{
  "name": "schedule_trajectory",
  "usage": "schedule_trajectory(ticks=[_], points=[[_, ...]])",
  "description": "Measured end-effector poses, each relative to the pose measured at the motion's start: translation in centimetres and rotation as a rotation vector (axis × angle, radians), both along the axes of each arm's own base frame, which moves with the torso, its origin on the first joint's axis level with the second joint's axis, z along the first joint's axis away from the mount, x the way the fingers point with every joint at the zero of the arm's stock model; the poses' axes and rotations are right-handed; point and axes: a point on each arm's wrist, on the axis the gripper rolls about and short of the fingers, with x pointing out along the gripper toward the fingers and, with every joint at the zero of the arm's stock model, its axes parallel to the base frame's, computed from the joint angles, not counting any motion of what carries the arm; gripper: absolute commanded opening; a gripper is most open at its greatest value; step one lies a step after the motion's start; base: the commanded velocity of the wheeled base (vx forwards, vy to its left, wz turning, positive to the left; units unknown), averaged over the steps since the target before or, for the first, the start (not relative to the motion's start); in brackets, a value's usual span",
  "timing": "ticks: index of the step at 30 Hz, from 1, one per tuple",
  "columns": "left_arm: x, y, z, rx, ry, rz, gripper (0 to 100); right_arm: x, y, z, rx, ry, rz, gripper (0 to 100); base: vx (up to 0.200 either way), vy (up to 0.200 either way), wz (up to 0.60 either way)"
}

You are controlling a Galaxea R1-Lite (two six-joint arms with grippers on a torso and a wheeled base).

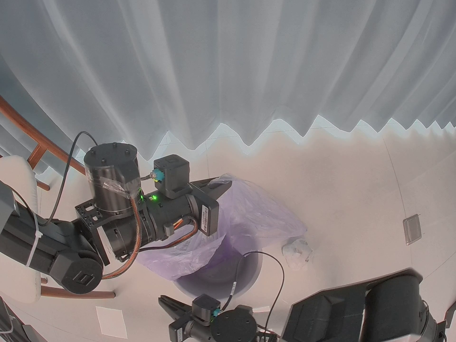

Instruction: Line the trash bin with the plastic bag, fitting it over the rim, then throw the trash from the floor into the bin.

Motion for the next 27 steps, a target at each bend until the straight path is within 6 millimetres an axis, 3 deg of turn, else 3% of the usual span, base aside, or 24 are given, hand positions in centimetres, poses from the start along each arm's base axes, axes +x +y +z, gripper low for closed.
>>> schedule_trajectory(ticks=[13, 20, 27], points=[[-0.3, -0.2, 0.3, -0.007, -0.008, -0.013, 0, -2.3, 5.4, -1.5, 0.147, 0.012, 0.074, 0, 0.0, 0.0, 0.0], [-0.4, -0.1, 0.4, -0.01, -0.011, -0.014, 0, -2.1, 7.7, -2.1, 0.217, -0.004, 0.035, 0, 0.0, 0.0, 0.0], [-0.4, -0.1, 0.5, -0.012, -0.014, -0.014, 0, -0.9, 9.7, -1.5, 0.288, -0.029, -0.032, 0, 0.0, 0.0, 0.0]])
